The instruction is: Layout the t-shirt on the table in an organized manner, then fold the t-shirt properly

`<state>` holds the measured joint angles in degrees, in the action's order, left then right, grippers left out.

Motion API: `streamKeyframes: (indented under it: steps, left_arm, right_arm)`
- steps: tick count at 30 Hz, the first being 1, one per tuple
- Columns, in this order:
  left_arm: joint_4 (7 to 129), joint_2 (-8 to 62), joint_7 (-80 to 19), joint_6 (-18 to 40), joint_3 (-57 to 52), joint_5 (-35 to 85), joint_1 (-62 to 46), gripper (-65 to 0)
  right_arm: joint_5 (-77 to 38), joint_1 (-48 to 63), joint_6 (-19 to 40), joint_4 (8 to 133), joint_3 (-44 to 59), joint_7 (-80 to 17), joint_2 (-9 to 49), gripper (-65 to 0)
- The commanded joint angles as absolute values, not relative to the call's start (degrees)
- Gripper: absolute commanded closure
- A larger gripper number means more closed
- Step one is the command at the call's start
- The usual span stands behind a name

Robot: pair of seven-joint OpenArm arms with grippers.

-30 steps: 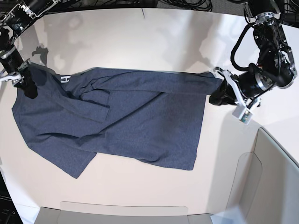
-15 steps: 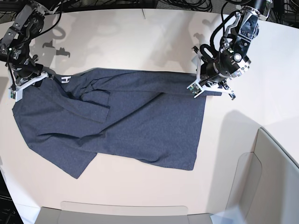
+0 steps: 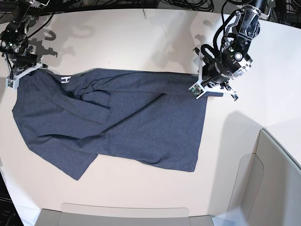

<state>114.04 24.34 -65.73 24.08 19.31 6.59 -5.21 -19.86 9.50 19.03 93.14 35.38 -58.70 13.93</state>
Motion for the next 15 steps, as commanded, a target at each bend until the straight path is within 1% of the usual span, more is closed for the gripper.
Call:
streamKeyframes:
  steps: [1, 5, 11, 15]
  left_arm:
    - [115.2, 24.8, -65.1, 24.1, 18.9, 6.3, -5.0, -2.3]
    - [115.8, 24.8, -65.1, 24.2, 18.8, 6.3, -5.0, -2.3]
    - [118.4, 24.6, -65.5, 24.4, 14.0, 6.5, -4.7, -2.3]
    - [118.1, 24.4, -65.5, 24.4, 13.2, 6.5, -4.5, -2.3]
  right_arm:
    - [-19.4, 9.0, 18.9, 92.3, 35.6, -58.3, 15.4, 0.0]
    - [-19.4, 9.3, 18.9, 90.2, 35.6, -57.6, 17.2, 0.0]
    - [-19.4, 10.5, 18.9, 90.9, 35.7, -57.9, 18.0, 0.0]
    - [-19.6, 11.6, 18.9, 95.5, 36.0, -57.9, 17.6, 0.0]
